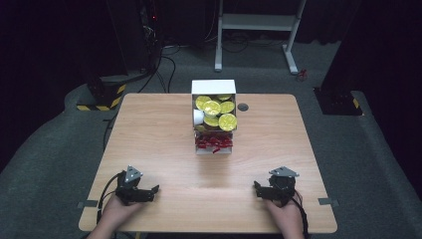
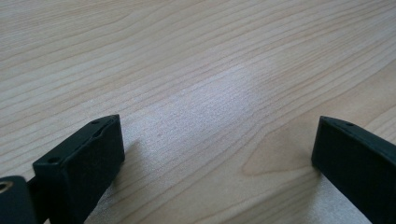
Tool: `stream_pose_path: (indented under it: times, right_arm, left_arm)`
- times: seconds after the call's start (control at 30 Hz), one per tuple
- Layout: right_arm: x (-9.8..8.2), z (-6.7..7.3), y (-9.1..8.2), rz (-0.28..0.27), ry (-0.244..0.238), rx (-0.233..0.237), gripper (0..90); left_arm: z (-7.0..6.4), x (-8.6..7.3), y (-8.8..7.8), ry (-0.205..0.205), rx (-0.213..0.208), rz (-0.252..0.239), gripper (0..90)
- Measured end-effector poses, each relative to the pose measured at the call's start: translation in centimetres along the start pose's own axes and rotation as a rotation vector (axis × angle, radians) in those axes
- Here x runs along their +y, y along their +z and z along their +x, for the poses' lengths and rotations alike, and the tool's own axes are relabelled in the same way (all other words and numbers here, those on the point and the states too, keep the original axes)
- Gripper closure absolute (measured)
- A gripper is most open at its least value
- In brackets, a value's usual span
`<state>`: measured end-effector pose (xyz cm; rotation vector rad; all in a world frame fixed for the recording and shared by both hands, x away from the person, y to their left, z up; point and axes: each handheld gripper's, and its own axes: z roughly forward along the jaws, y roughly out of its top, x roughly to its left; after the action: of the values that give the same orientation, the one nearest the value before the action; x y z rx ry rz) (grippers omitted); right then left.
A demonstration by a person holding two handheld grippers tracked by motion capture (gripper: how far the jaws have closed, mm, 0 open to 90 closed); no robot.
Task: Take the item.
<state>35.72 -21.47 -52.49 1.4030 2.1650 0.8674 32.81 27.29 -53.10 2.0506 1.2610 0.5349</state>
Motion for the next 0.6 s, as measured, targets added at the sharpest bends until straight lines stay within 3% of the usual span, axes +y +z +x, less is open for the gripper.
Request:
stream_pose_path:
  times: [0.6]
  right_arm:
    - [-0.05,0.05,-0.05,0.001,0.005,-0.001,7.7]
  left_arm:
    - [-0.14,-0.05,-0.10,-0.005,0.019,0.000,3.6]
